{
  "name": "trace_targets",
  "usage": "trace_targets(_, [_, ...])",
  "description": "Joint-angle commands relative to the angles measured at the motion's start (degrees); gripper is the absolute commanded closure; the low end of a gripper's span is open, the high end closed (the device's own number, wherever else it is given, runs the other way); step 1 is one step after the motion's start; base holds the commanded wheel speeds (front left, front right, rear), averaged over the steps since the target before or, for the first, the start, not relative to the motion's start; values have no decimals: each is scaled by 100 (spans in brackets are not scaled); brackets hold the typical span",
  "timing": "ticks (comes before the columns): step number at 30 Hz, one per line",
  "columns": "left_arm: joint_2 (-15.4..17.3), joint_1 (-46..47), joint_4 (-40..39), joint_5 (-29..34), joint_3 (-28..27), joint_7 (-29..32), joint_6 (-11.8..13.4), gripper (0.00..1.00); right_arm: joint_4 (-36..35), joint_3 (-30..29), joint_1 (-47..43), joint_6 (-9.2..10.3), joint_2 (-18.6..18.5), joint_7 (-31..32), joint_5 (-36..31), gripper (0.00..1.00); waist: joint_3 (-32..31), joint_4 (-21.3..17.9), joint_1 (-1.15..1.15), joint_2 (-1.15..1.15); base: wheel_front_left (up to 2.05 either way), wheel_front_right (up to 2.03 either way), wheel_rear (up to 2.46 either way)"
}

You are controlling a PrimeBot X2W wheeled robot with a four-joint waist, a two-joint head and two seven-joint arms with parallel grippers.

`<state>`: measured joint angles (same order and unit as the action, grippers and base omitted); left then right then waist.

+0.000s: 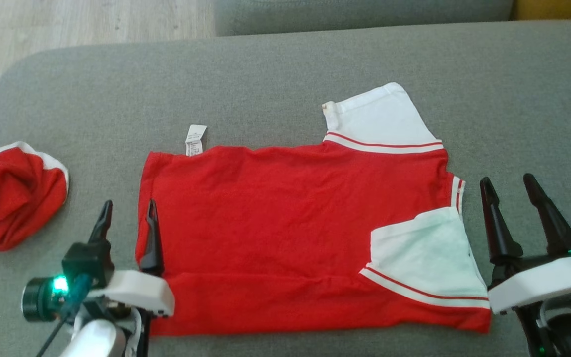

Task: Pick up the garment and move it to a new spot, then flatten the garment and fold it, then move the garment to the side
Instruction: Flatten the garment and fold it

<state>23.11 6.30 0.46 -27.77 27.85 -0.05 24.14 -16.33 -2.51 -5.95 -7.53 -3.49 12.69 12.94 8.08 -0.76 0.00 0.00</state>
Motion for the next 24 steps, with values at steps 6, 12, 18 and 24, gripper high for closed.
trace_targets(6, [80,1037,267,-125,-234,96,-276,0,-306,164,433,4,-16,-33,-16,0,319,-30,0,0,0,0,0])
trace_targets(12, [-36,2190,1290,-374,-279,316,-822,0,-235,286,688,4,-73,-56,98,0,785,-146,0,0,0,0,0])
trace_targets(18, [-126,2893,2601,-609,-161,827,-1297,0,-89,380,839,4,-107,-104,184,0,1091,-298,0,0,0,0,0])
trace_targets(24, [-213,3098,3476,-886,-72,1502,-1533,0,130,258,860,4,-117,-150,222,0,1147,-305,0,0,0,0,0])
